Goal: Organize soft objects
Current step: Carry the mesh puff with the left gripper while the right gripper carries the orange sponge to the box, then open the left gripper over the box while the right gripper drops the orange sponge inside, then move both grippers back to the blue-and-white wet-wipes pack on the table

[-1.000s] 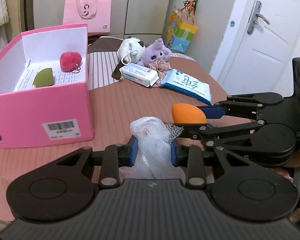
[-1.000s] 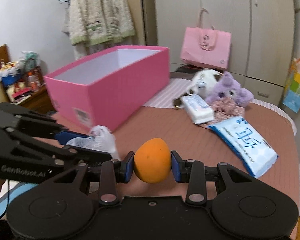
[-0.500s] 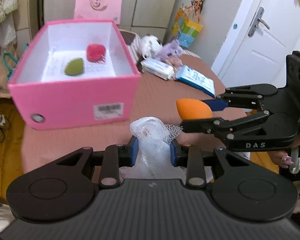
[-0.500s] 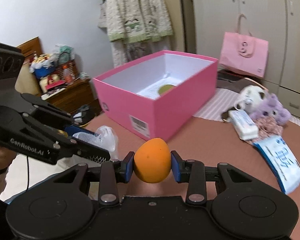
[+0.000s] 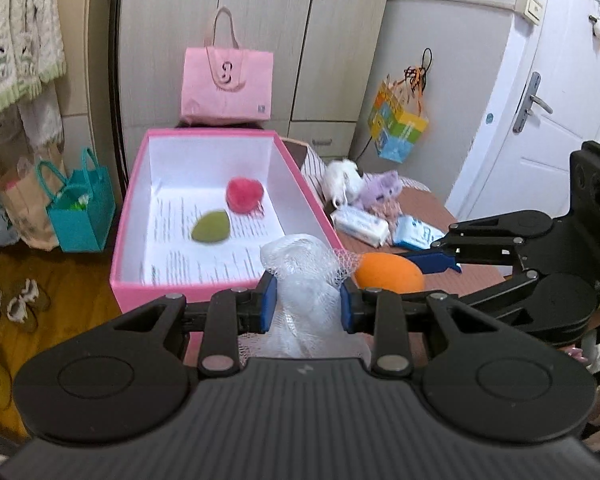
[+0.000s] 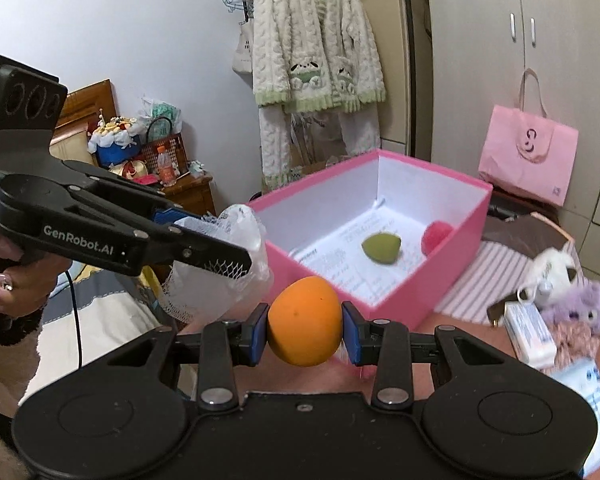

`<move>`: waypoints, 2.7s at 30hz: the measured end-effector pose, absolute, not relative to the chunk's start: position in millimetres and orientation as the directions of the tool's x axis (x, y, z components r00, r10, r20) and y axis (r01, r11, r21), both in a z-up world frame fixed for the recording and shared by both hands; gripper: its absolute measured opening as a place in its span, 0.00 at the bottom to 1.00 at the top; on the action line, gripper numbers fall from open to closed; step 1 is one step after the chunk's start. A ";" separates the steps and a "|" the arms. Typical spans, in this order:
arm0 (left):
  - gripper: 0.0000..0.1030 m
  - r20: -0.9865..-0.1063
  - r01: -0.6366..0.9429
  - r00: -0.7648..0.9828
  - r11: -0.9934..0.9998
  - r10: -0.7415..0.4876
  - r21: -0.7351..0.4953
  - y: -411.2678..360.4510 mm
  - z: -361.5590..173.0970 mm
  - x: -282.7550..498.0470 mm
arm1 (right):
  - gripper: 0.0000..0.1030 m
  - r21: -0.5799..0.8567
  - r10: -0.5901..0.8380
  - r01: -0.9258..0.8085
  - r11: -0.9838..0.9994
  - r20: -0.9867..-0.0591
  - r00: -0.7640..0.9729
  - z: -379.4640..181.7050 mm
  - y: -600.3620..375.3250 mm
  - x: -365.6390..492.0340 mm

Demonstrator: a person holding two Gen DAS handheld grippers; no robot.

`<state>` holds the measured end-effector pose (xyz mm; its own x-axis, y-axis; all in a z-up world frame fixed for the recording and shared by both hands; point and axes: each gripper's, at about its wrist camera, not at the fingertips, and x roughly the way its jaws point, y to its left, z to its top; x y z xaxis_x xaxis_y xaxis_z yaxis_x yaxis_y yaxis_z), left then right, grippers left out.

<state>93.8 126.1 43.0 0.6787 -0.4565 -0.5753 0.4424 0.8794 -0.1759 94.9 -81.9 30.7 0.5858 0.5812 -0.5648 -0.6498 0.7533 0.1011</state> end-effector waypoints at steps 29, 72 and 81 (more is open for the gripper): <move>0.29 -0.635 0.393 0.680 0.913 -0.366 -0.105 132.2 10.2 317.1 | 0.41 0.031 0.526 -0.654 0.756 -0.623 0.578 9.4 -35.6 294.6; 0.71 -0.655 0.641 0.541 0.763 -0.527 -0.085 89.9 68.0 154.2 | 0.63 0.140 0.481 -0.516 0.845 -0.621 0.619 50.4 -156.5 145.6; 0.74 -0.680 0.712 0.504 0.702 -0.533 -0.023 40.7 60.0 114.3 | 0.68 0.150 0.451 -0.475 0.867 -0.641 0.621 35.4 -196.6 102.9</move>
<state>114.3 40.7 60.0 0.5038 -0.5325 -0.6802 0.7117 0.7021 -0.0226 102.9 -196.6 35.4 0.6211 0.4515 -0.6406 -0.4753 0.8669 0.1502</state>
